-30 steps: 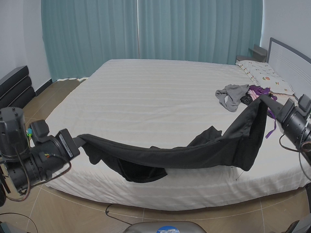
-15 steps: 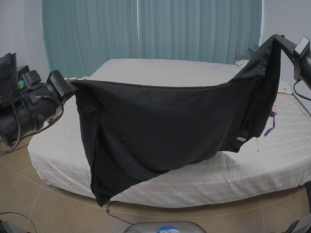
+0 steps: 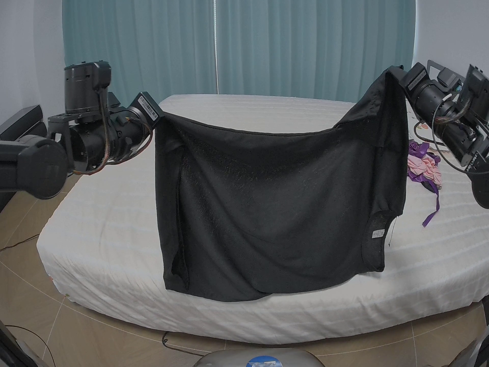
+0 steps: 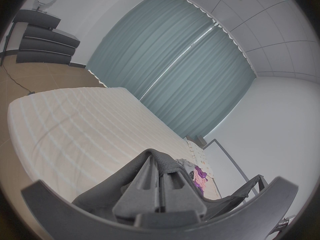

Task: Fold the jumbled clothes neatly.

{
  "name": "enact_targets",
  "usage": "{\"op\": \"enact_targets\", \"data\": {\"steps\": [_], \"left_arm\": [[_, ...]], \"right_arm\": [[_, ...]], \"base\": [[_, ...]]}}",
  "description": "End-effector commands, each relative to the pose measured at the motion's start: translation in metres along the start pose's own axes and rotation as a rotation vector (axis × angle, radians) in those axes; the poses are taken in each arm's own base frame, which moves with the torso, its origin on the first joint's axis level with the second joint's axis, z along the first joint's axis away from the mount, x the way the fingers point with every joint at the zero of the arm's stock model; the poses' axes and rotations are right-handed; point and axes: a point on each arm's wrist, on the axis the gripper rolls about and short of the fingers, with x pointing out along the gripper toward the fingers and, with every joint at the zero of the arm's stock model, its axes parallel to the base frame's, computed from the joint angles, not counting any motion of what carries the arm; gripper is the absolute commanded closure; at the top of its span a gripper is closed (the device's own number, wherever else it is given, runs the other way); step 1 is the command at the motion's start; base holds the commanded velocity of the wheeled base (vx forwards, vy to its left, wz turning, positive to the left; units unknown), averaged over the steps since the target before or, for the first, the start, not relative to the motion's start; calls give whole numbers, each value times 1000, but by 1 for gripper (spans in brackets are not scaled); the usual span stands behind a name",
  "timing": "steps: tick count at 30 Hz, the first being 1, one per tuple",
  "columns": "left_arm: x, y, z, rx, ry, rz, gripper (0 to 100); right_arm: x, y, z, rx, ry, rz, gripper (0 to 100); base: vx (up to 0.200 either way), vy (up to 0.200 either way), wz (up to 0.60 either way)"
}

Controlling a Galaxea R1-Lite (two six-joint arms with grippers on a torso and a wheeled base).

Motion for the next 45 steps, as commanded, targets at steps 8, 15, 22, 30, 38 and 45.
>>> {"op": "enact_targets", "data": {"steps": [8,15,22,30,38,45], "left_arm": [[88,38,-34,5,97,93,100],[128,74,-73,6,157,160,100],[151,94,-96,5,182,183,100],[170,105,-104,-38,176,193,100],[197,135,-123,-39,189,244,0],[213,156,-105,-44,55,318,0]], "right_arm": [[50,-43,-58,-22,107,-95,100],[69,-92,-113,-32,174,-183,100],[77,-131,-143,-48,202,-277,100],[91,-163,-177,-58,246,-325,100],[93,-204,-221,-49,320,-377,0],[94,-225,-208,-43,281,-418,0]], "base": [[200,0,0],[29,0,0],[0,0,0],[0,0,0],[0,0,0],[0,0,0]]}}
